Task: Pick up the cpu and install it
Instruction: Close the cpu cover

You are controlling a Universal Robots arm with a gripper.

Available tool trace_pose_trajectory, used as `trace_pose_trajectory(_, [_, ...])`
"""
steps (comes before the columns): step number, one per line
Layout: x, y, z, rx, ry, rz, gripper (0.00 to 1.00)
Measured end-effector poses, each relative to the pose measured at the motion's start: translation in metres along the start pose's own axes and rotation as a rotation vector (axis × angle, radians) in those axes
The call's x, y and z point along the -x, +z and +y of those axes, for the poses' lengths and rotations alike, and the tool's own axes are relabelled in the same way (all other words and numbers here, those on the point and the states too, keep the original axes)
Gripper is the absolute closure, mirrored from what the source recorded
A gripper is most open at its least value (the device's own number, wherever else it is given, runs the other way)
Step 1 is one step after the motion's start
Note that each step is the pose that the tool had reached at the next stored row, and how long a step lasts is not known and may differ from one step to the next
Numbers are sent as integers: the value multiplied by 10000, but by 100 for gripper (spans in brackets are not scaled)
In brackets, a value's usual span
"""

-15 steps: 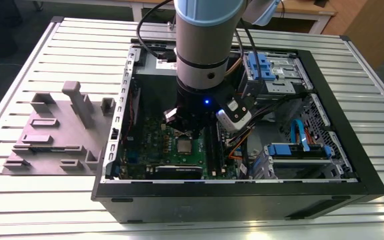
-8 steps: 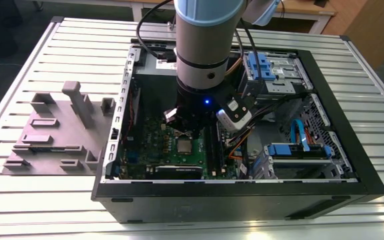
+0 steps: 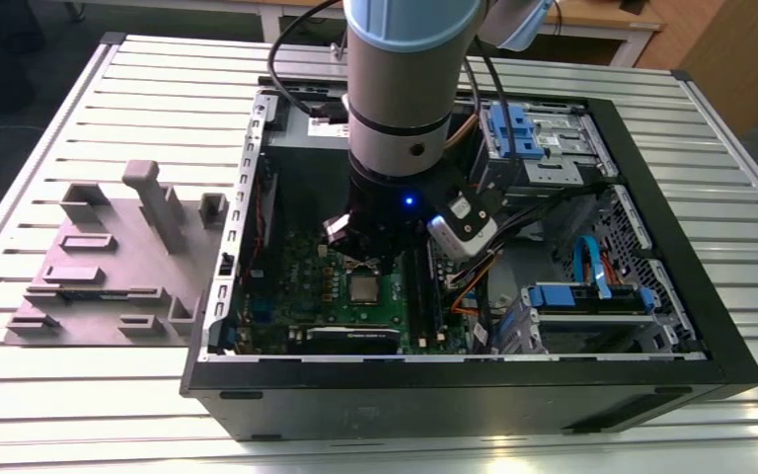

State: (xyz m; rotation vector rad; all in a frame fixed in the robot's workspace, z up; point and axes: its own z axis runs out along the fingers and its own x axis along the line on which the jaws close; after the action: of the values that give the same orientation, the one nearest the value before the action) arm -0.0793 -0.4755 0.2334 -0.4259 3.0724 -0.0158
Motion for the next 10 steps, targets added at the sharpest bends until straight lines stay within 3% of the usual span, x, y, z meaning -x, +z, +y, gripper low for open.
trace_pose_trajectory(10, [0,0,0,6,-137,-3,90])
